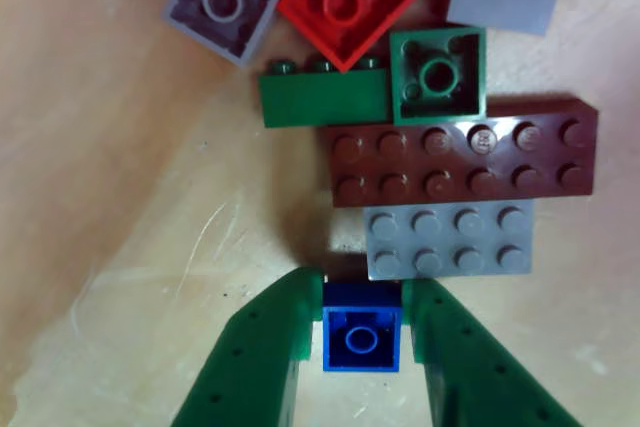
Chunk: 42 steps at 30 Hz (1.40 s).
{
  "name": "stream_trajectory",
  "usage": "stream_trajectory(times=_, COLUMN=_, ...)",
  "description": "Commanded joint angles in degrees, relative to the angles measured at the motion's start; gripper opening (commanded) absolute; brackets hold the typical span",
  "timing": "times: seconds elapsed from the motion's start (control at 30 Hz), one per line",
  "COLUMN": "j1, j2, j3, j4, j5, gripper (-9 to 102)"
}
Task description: Put all lego bricks in the bin.
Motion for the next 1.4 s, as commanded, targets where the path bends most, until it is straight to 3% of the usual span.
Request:
stream_trajectory(times=0.0, j1=0.62, j2=18.81, j3=-3.78, j4=7.12, j5=8.00, gripper=0)
stream_trajectory(times=0.17, j1=8.88, j2=32.96, j3=-18.19, j4=16.70, j5=8.79, gripper=0)
stream_trajectory(times=0.37, j1=30.32, j2=21.62, j3=-18.11, j4=-2.20, j5=-3.16, gripper=0)
stream_trajectory(times=0.5, j1=33.66, j2=6.15, j3=-21.09, j4=-8.35, j5=-12.92, gripper=3)
stream_trajectory(times=0.67, j1=33.22, j2=-4.31, j3=-28.56, j4=-8.44, j5=-16.70, gripper=26)
stream_trajectory(times=0.83, j1=27.51, j2=9.32, j3=-23.91, j4=-3.16, j5=-14.15, gripper=39)
stream_trajectory(times=0.9, j1=24.08, j2=18.19, j3=-22.06, j4=-0.44, j5=-10.37, gripper=40)
stream_trajectory(times=1.0, j1=13.97, j2=29.79, j3=-19.07, j4=10.99, j5=-8.26, gripper=37)
stream_trajectory(times=1.13, j1=2.81, j2=26.72, j3=-14.06, j4=22.32, j5=-10.11, gripper=33)
stream_trajectory(times=1.37, j1=6.94, j2=0.18, j3=-12.57, j4=17.05, j5=-18.11, gripper=29)
